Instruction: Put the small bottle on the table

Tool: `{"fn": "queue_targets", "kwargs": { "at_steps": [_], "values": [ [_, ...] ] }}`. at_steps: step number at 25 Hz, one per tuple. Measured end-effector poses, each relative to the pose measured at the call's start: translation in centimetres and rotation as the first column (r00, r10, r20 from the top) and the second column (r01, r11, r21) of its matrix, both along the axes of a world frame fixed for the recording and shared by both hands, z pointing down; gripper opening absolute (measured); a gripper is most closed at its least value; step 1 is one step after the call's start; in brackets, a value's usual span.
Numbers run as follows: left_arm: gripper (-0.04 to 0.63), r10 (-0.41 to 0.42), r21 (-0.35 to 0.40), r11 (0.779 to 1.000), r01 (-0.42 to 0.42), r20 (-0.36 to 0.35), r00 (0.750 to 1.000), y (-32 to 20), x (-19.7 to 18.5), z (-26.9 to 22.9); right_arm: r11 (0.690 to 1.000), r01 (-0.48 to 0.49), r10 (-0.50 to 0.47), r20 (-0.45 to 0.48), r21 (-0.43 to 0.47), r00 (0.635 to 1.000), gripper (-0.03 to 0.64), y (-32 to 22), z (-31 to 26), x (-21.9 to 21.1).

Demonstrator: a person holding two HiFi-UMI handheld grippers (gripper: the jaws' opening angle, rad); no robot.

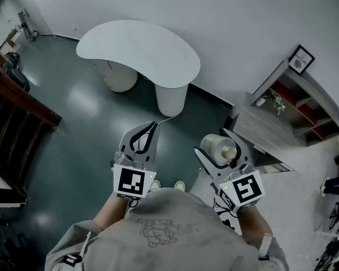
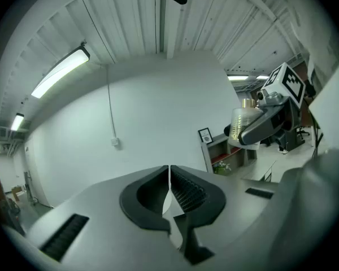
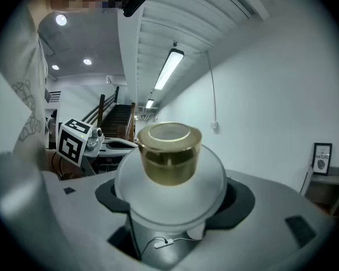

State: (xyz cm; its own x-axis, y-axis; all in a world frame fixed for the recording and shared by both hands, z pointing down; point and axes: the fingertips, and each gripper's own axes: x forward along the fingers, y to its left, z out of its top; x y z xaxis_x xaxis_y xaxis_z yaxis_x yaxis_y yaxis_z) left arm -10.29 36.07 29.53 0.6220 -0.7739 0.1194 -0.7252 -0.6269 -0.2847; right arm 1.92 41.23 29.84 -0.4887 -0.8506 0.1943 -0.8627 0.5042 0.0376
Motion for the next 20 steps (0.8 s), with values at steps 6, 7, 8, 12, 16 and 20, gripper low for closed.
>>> {"fn": "queue_targets", "kwargs": {
  "at_steps": [6, 7, 8, 12, 16, 20],
  "values": [
    [0.023, 0.012, -0.007, 1.0, -0.013, -0.008, 1.0, 0.5, 1.8, 0.4, 1.0, 0.018, -0.019, 0.011, 0.018, 1.0, 0.345, 0.1, -0.2, 1.6],
    [0.023, 0.01, -0.002, 1.0, -0.01, -0.003, 1.0, 0.6, 2.1, 0.4, 1.0, 0.02, -0.02, 0.012, 0.019, 1.0, 0.345, 0.0, -0.2, 1.9],
    [0.023, 0.007, 0.003, 1.0, -0.007, 0.004, 1.0, 0.6, 2.4, 0.4, 1.0, 0.021, -0.021, 0.011, 0.019, 1.0, 0.345, 0.0, -0.1, 2.2],
    [0.023, -0.003, 0.007, 1.0, 0.003, 0.009, 1.0, 0.7, 3.5, 0.5, 0.999, 0.032, -0.032, 0.021, 0.01, 0.999, 0.345, -0.1, 0.2, 3.0],
    [0.023, -0.016, 0.007, 1.0, 0.016, 0.006, 1.0, 0.8, 4.6, 0.8, 0.999, 0.038, -0.038, 0.033, 0.003, 0.999, 0.345, -0.4, 0.6, 4.1],
    [0.023, -0.037, -0.003, 0.999, 0.037, -0.003, 0.999, 0.8, 5.3, 1.4, 0.999, 0.053, -0.053, 0.04, -0.001, 0.998, 0.345, -0.7, 0.9, 5.1]
  ]
}}
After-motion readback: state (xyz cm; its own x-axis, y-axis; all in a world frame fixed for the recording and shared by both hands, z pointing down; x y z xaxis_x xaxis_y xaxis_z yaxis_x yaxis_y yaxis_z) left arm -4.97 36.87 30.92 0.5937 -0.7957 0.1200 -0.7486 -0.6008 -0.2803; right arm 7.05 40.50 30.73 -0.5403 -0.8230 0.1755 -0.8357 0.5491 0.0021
